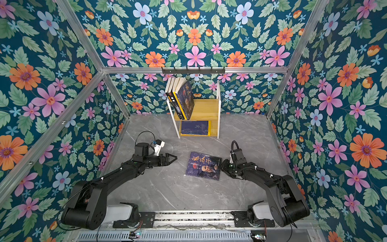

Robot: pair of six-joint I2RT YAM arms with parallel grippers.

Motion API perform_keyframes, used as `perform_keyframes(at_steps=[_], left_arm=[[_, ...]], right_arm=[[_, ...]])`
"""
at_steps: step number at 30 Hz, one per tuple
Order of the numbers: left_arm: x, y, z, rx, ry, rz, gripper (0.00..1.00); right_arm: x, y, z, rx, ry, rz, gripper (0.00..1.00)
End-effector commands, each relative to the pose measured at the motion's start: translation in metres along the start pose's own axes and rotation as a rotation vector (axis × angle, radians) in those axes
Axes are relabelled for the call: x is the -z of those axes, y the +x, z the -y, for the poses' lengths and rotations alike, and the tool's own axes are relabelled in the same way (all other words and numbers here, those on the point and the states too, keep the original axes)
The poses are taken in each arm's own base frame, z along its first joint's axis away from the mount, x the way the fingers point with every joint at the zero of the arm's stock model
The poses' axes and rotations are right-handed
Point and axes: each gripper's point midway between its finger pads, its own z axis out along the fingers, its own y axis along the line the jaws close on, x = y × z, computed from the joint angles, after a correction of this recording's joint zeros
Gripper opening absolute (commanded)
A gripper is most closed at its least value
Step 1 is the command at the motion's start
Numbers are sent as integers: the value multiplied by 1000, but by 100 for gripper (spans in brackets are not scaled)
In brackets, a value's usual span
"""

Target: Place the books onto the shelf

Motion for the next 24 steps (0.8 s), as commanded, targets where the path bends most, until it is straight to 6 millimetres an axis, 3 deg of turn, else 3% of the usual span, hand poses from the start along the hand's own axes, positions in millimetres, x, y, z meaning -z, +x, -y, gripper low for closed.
perform_keyframes(at_steps=[1,17,24], left_arm=[[-4,-5,1,-7,-5,16,96],[-20,4,-28,61,-132,-19,80],[-23,9,-43,96,-194,-37,77]], right_arm=[[-5,-3,-6,15,1,9,41],[-55,15,-44,111,16,-76,39],[-73,26,-49,125,31,-119,38]])
